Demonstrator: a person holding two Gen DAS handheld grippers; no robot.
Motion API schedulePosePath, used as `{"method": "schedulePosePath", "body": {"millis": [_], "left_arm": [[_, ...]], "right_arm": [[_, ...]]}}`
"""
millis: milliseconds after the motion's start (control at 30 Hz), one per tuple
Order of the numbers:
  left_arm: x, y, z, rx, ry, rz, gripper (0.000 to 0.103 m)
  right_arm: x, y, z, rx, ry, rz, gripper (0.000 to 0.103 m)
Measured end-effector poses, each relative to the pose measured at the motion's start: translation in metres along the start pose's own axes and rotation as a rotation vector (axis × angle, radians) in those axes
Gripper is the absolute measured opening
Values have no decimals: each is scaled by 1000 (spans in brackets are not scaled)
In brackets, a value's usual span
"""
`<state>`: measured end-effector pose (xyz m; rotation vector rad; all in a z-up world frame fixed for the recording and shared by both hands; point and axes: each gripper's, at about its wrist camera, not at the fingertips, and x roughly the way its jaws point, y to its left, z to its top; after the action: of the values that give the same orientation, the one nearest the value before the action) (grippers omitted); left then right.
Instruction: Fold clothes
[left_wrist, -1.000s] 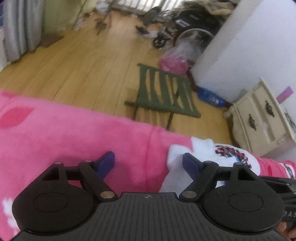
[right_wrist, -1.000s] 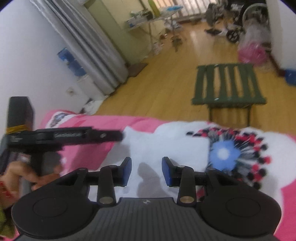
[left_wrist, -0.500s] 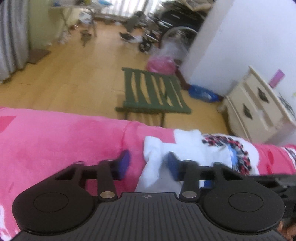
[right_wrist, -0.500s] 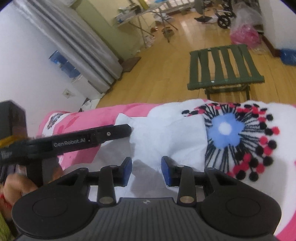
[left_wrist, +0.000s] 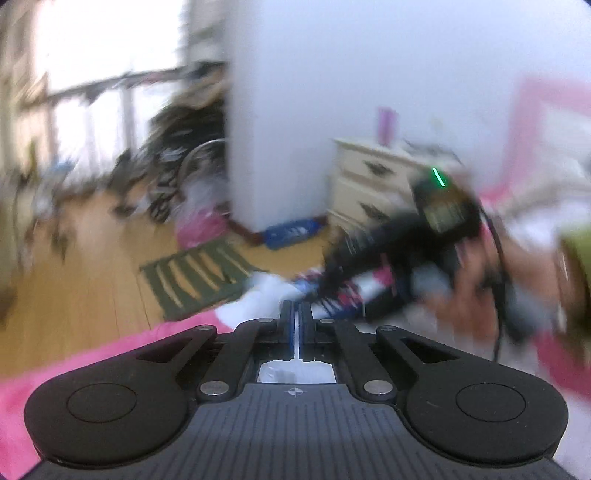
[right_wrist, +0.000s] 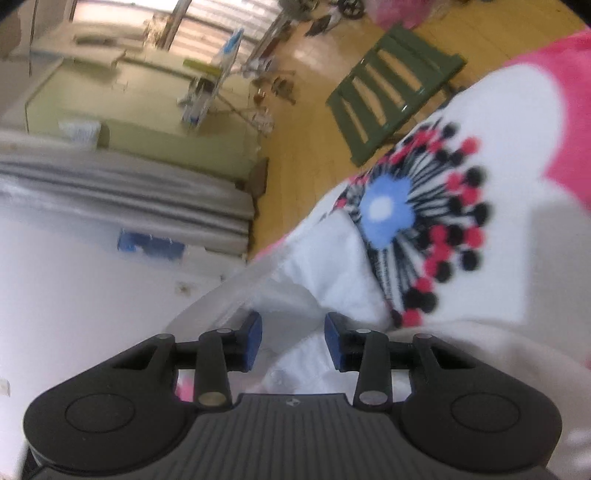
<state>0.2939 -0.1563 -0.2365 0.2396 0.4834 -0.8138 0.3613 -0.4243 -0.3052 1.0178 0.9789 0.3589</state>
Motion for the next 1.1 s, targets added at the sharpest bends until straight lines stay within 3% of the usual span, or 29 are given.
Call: {"method": "schedulePosePath", "body": {"millis": [67, 200, 300, 367, 467, 533, 600, 700, 800, 900, 1000, 1067, 1100], "left_arm": [[-7, -11, -7, 94, 14, -19, 0], [-13, -21, -19, 212, 44, -25, 0], [-14, -28, -25, 271, 70, -33, 0], [-12, -28, -28, 270, 95, -33, 2], [-8, -11, -31, 189, 128, 19, 6], [3, 15, -30, 45, 149, 69, 31], [18, 45, -27, -120, 172, 108, 43], [45, 87, -24, -357, 212, 145, 45], [64, 110, -14, -510, 222, 153, 46], [80, 109, -6, -530, 226, 131, 51], [96, 104, -7, -516, 270, 139, 51], [101, 101, -9, -517, 278, 152, 48], [103, 100, -10, -521, 278, 157, 41]], "right_arm": [[-21, 1, 1, 1, -35, 14, 41], [-64, 25, 9, -111, -156, 0, 41], [-59, 53, 24, -257, -182, -69, 44], [-32, 65, 36, -330, -117, -123, 49], [4, 64, 45, -341, -35, -225, 51], [21, 56, 50, -299, 7, -268, 53], [31, 46, 54, -268, 34, -286, 53], [38, 34, 57, -248, 60, -291, 53], [38, 24, 56, -228, 86, -257, 54], [40, 24, 58, -247, 102, -249, 47], [39, 26, 58, -264, 118, -234, 33], [38, 29, 56, -282, 123, -222, 29], [38, 31, 54, -300, 123, -224, 22]]}}
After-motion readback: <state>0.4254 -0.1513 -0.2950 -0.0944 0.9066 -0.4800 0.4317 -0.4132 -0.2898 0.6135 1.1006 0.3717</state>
